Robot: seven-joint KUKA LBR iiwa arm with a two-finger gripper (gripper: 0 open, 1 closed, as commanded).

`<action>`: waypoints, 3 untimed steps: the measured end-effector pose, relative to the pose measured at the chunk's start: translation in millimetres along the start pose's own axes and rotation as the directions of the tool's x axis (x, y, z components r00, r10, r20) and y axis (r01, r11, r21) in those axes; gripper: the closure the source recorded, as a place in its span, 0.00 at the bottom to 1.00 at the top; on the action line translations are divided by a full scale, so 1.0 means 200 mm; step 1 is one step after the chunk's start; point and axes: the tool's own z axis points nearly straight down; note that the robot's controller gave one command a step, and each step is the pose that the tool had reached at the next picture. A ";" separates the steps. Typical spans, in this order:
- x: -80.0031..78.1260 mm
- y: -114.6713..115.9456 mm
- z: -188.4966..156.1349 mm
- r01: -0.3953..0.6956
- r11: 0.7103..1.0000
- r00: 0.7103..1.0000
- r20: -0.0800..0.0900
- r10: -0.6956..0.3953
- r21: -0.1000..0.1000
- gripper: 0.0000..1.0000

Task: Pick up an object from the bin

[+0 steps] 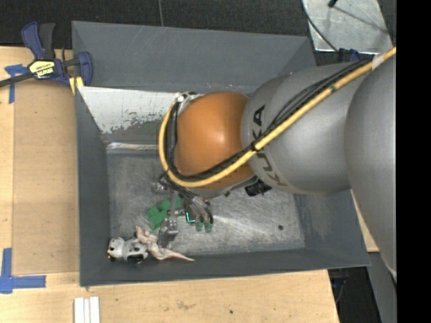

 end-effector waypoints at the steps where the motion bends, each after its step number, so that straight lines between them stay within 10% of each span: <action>1: -0.01 0.00 -0.02 -0.003 1.000 1.000 0.008 0.003 -0.002 0.00; 3: -0.29 -0.35 0.44 0.168 0.986 0.986 0.012 -0.168 0.001 0.00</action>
Offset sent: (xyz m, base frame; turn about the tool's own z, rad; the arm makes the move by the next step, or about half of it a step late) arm 0.0615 -0.0709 -0.0931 -0.0556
